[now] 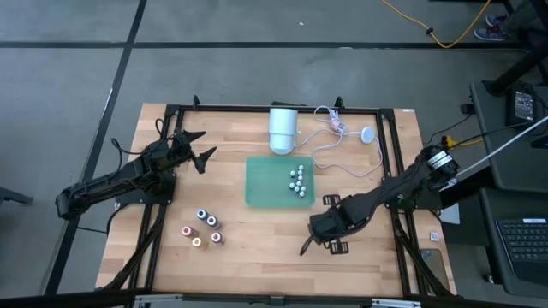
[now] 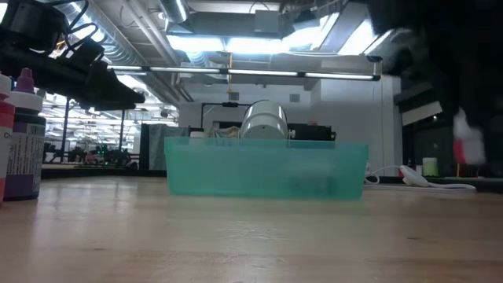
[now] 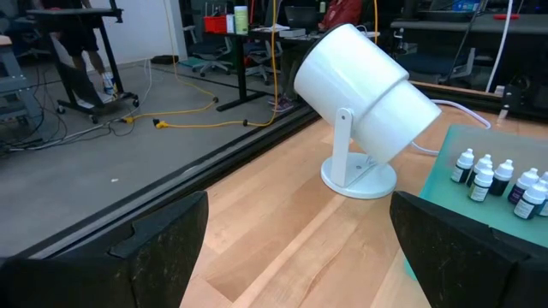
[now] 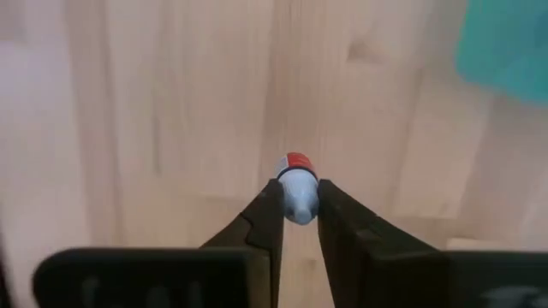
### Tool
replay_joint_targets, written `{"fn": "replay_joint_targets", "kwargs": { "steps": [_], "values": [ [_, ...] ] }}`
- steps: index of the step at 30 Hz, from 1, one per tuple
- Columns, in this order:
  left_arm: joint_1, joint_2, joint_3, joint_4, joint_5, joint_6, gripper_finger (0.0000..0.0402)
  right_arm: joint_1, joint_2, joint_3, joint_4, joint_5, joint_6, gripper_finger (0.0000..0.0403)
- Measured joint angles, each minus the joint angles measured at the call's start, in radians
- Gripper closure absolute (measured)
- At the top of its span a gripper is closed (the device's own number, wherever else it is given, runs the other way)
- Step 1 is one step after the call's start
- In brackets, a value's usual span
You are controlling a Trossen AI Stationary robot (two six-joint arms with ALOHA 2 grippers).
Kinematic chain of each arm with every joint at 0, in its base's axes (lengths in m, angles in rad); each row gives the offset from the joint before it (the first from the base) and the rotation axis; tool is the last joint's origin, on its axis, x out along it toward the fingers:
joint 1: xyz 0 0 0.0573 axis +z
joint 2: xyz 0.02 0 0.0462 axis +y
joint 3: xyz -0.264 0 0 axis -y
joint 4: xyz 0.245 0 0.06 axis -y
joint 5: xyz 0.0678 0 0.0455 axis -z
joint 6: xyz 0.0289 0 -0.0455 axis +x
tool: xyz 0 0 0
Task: Pick & Place food coloring
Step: Put the small red food coloring bottle into the green bin
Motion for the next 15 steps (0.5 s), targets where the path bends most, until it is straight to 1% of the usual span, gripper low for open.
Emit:
{"fn": "replay_joint_targets", "kwargs": {
  "steps": [3, 6, 9, 11, 15],
  "values": [
    [0.000, 0.000, 0.000, 0.000, 0.000, 0.000, 0.0041, -0.026, 0.000, 0.087, -0.046, -0.005, -0.030, 0.0350],
    [0.000, 0.000, 0.000, 0.000, 0.000, 0.000, 0.0041, -0.065, 0.011, 0.181, -0.076, -0.003, -0.078, 0.0348],
    [0.000, 0.000, 0.000, 0.000, 0.000, 0.000, 0.0041, -0.112, 0.051, 0.275, -0.126, 0.035, -0.124, 0.0339],
    [0.000, 0.000, 0.000, 0.000, 0.000, 0.000, 0.0041, -0.149, 0.080, 0.328, -0.130, 0.047, -0.164, 0.0338],
    [0.000, 0.000, 0.000, 0.000, 0.000, 0.000, 0.0041, -0.227, 0.141, 0.391, -0.123, 0.065, -0.226, 0.0344]
  ]
}}
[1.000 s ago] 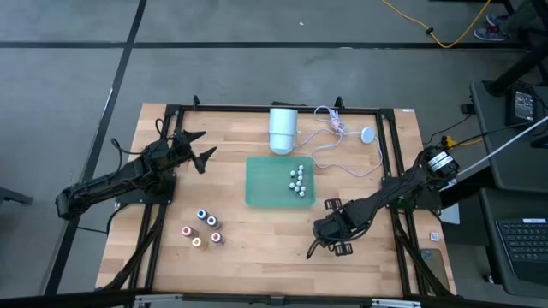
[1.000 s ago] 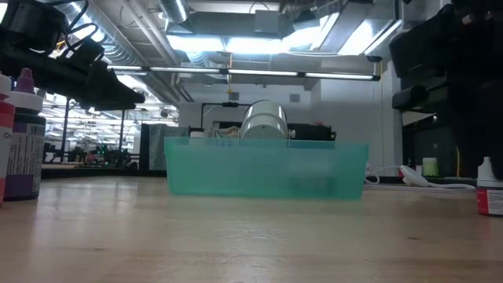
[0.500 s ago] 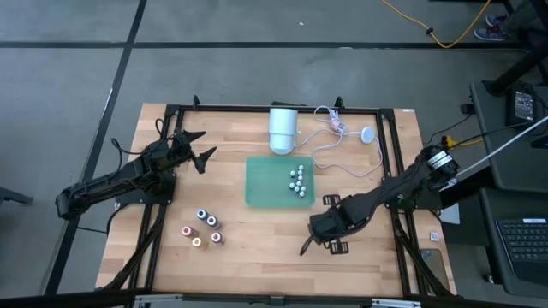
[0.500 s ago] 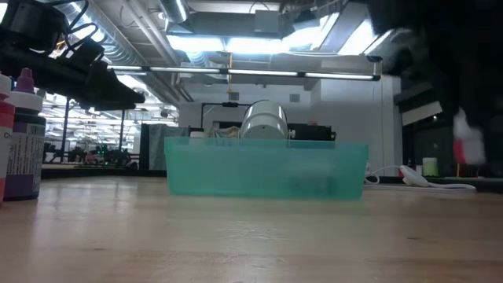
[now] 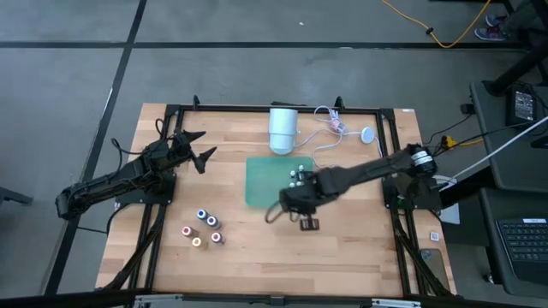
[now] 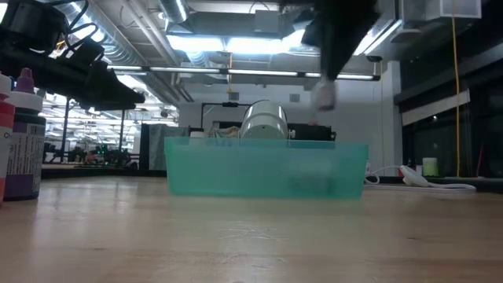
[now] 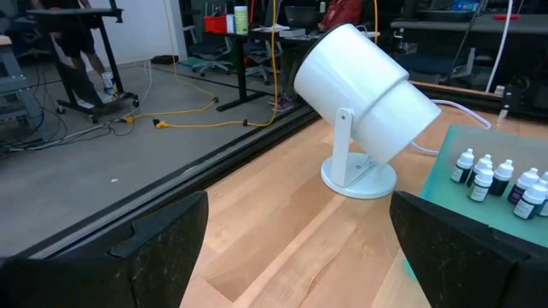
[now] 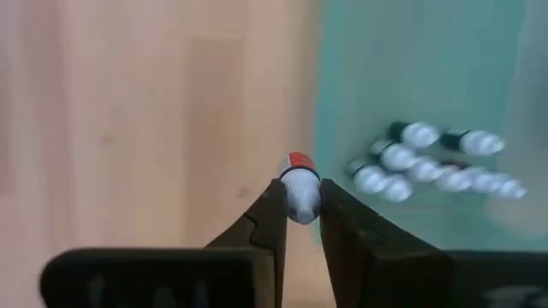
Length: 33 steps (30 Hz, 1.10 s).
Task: Pick & Place food coloring
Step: Put the small red food coloring bottle into the green bin
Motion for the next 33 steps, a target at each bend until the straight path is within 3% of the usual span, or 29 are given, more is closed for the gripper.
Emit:
{"fn": "replay_joint_targets", "kwargs": {
  "steps": [11, 33],
  "values": [
    [0.000, 0.000, 0.000, 0.000, 0.000, 0.000, 0.0041, -0.156, 0.129, 0.019, 0.030, 0.001, -0.066, 0.0340],
    [0.000, 0.000, 0.000, 0.000, 0.000, 0.000, 0.0041, -0.184, 0.260, 0.018, 0.083, -0.029, -0.078, 0.0333]
  ]
}}
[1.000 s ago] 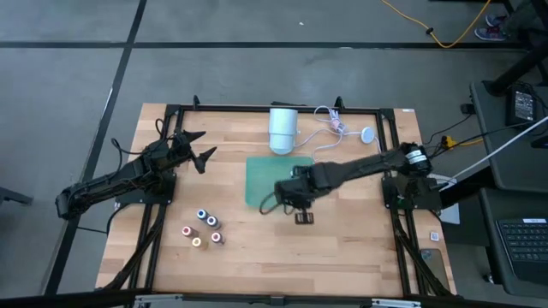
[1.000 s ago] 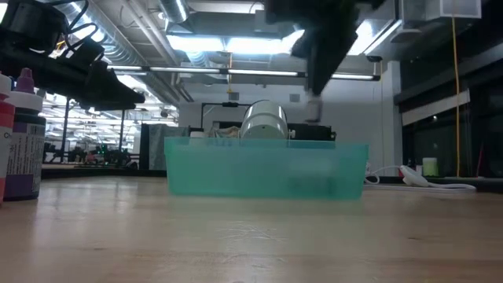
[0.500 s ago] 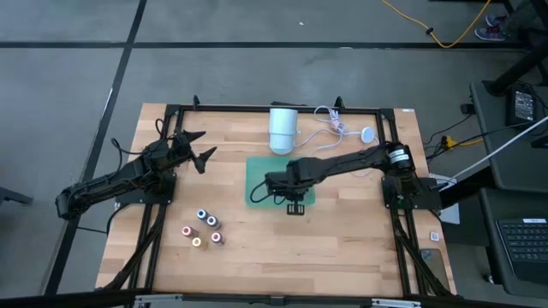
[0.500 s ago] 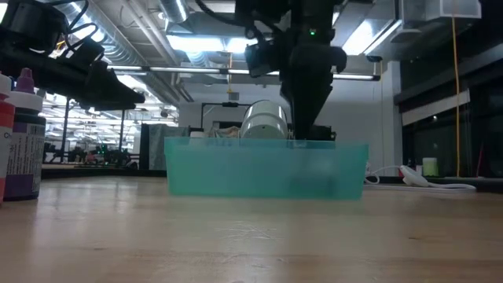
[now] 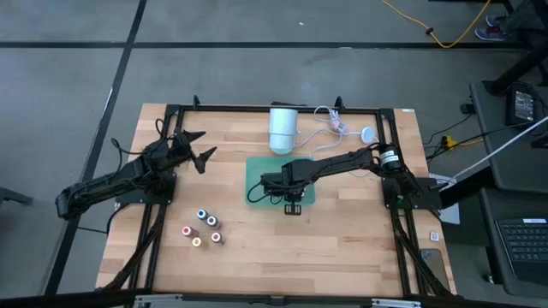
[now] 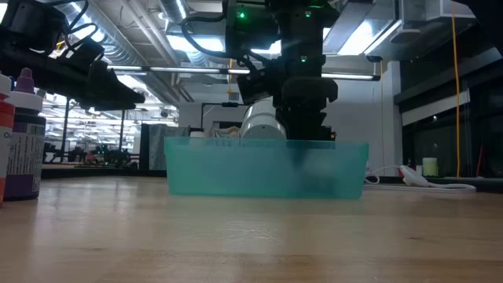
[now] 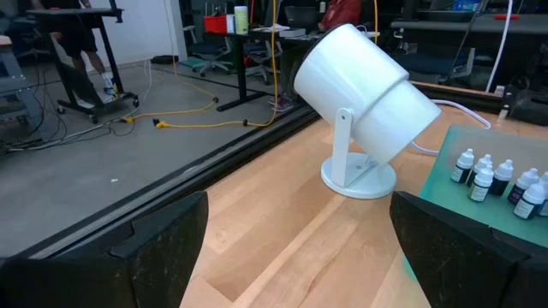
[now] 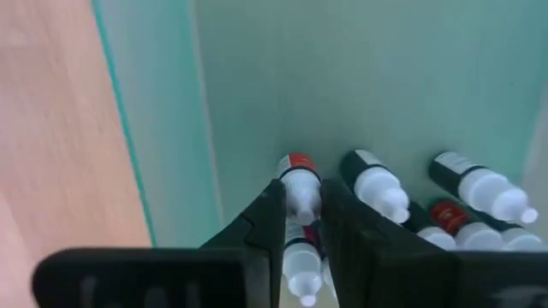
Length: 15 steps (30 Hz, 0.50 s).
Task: Pick & Place food coloring
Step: Put the small red food coloring bottle into the green bin
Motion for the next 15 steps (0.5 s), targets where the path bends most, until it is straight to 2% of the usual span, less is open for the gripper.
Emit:
{"fn": "replay_joint_targets", "kwargs": {
  "steps": [5, 15],
  "values": [
    [0.000, 0.000, 0.000, 0.000, 0.000, 0.000, 0.0041, -0.001, 0.000, 0.000, -0.005, -0.055, 0.016, 0.0317],
    [0.000, 0.000, 0.000, 0.000, 0.000, 0.000, 0.0041, -0.001, 0.000, 0.000, -0.017, -0.051, 0.043, 0.0246]
  ]
}}
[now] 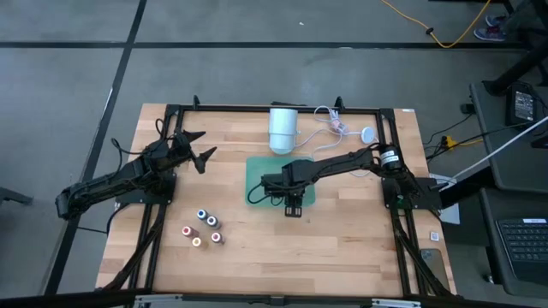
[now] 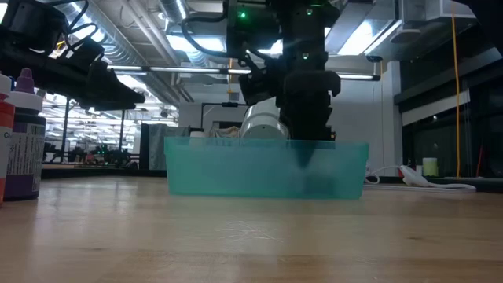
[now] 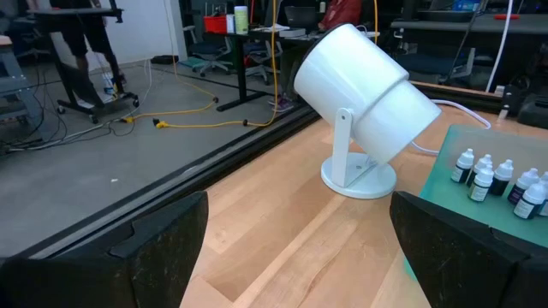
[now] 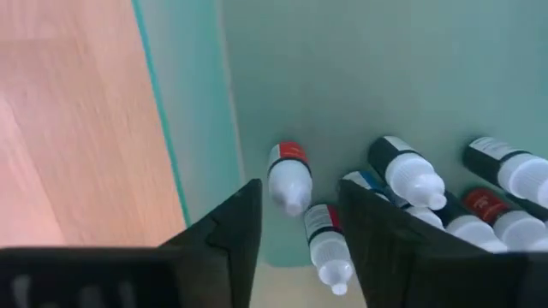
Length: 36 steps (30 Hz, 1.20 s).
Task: Pick & Place food coloring
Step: Put the small red food coloring bottle into the green bin, then put the large blue food coloring bottle into the green bin
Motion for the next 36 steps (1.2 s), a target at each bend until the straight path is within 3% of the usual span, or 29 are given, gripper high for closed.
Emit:
{"fn": "replay_joint_targets", "kwargs": {
  "steps": [5, 13, 17, 23, 28, 34, 36],
  "values": [
    [0.000, 0.000, 0.000, 0.000, 0.000, 0.000, 0.0041, 0.000, -0.034, 0.000, -0.006, 0.007, 0.000, 0.0227],
    [0.000, 0.000, 0.000, 0.000, 0.000, 0.000, 0.0041, 0.000, -0.168, -0.056, 0.085, 0.107, 0.026, 0.0201],
    [0.000, 0.000, 0.000, 0.000, 0.000, 0.000, 0.0041, 0.000, -0.286, -0.169, 0.254, 0.113, 0.024, 0.0161],
    [0.000, 0.000, 0.000, 0.000, 0.000, 0.000, 0.0041, -0.006, -0.495, -0.396, 0.427, 0.271, 0.000, 0.0086],
    [0.000, 0.000, 0.000, 0.000, 0.000, 0.000, 0.0041, -0.031, -0.668, -0.631, 0.617, 0.334, -0.069, 0.0033],
    [0.000, 0.000, 0.000, 0.000, 0.000, 0.000, 0.0041, -0.090, -0.890, -0.848, 0.837, 0.546, -0.130, 0.0011],
    [0.000, 0.000, 0.000, 0.000, 0.000, 0.000, 0.0041, -0.125, -0.963, -0.899, 0.911, 0.548, -0.181, 0.0010]
  ]
}}
